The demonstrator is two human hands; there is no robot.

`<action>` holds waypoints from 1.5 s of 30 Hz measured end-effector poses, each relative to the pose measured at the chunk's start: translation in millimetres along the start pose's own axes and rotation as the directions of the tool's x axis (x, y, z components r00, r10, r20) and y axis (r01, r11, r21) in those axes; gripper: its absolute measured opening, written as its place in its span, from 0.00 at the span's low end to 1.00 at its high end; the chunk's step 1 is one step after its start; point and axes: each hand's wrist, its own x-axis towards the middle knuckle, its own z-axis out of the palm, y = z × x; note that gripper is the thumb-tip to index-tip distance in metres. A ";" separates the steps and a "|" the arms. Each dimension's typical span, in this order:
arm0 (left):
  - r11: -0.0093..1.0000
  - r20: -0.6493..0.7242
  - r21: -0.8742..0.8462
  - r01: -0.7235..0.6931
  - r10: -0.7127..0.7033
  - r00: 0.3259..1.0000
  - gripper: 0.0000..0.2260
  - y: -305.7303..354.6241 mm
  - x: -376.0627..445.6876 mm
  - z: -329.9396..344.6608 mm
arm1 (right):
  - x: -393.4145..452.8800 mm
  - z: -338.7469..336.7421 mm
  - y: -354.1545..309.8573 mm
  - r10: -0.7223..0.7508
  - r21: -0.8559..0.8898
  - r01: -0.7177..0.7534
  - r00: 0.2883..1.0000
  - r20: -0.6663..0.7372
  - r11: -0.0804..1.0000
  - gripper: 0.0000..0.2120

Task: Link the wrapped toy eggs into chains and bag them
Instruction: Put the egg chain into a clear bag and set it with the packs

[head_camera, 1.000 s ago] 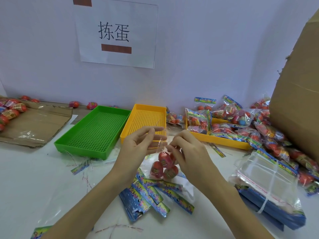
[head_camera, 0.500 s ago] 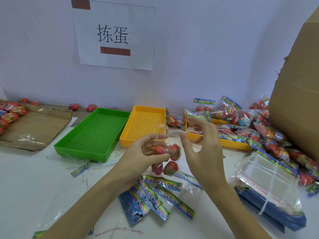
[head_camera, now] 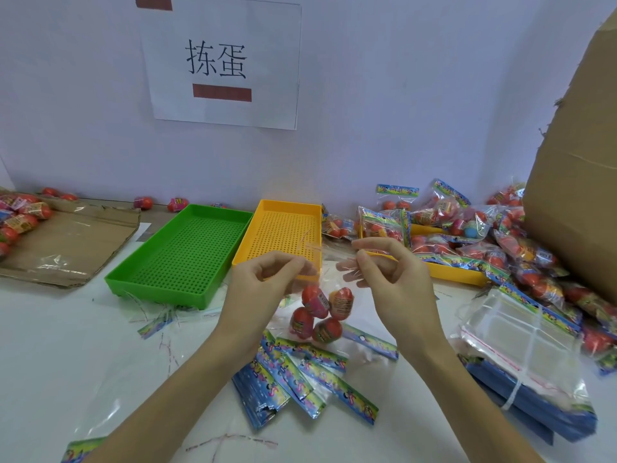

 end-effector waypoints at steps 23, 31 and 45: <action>0.866 0.218 0.371 -0.336 0.270 0.938 0.08 -1.7 -9.6 4.4 | -4.6 11.1 5.2 -0.551 -0.565 0.531 0.820 0.155 0.631 0.08; 0.854 0.189 0.372 -0.365 0.315 0.930 0.08 -0.8 -9.0 5.9 | -4.2 6.3 3.7 -0.629 -0.617 0.598 0.750 0.206 0.511 0.07; 0.626 0.328 0.528 -0.574 0.473 0.817 0.06 -1.0 -5.3 -3.0 | -0.5 2.5 5.3 -0.629 -0.589 0.638 0.731 0.263 0.496 0.04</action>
